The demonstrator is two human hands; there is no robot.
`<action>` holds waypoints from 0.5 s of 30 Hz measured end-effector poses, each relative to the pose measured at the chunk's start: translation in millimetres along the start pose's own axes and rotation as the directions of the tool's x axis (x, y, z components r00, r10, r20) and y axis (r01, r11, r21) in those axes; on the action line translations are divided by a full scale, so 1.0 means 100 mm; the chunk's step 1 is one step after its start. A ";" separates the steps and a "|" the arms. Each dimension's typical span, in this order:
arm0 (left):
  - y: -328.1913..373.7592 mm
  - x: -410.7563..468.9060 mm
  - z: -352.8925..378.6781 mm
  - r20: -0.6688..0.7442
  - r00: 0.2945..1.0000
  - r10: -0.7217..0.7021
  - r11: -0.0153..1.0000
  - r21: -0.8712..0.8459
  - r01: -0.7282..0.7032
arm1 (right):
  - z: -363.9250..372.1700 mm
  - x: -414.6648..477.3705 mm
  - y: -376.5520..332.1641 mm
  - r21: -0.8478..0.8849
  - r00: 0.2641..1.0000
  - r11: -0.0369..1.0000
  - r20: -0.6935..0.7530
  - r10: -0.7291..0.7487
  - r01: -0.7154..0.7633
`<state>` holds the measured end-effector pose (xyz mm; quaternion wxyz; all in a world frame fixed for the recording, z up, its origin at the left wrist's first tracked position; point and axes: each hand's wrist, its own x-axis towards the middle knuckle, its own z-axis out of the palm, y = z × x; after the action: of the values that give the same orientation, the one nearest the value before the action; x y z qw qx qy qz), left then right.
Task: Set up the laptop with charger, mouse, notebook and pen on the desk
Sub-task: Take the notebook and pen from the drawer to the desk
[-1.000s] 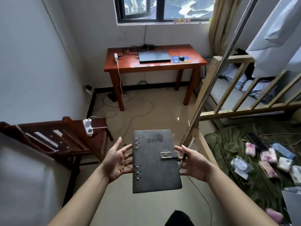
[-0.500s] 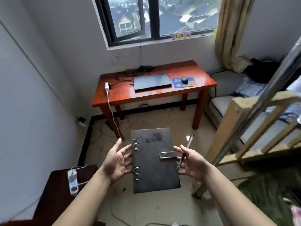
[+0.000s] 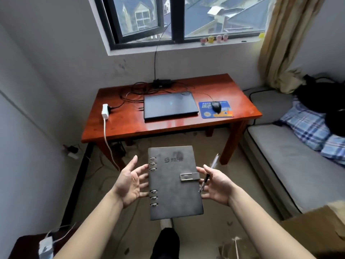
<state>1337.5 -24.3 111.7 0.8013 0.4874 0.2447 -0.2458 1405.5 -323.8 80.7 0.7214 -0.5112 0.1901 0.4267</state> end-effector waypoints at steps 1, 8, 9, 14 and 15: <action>0.17 0.19 -0.02 0.015 1.000 -0.002 1.000 -0.006 0.003 | -0.01 0.16 -0.16 0.001 1.000 1.000 -0.014 -0.002 0.002; 1.55 1.60 0.07 0.062 0.998 -0.022 0.998 0.067 0.018 | 0.05 1.10 -1.62 -0.004 0.996 0.998 -0.074 -0.055 0.055; 1.74 1.76 0.12 0.066 0.998 -0.014 0.997 0.078 0.009 | 0.04 1.18 -1.81 -0.002 0.993 0.997 -0.094 -0.076 0.076; 2.66 2.56 0.51 0.108 0.993 -0.036 0.990 0.142 0.020 | -0.08 1.52 -2.70 0.071 0.977 0.987 -0.173 -0.128 0.142; 2.77 2.71 0.58 0.125 0.991 -0.038 0.988 0.156 0.018 | -0.15 1.59 -2.80 0.078 0.972 0.984 -0.186 -0.142 0.159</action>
<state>1727.6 -6.3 147.1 0.7715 0.5280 0.1801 -0.3058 1724.5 -302.1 123.3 0.7544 -0.5267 0.2346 0.3137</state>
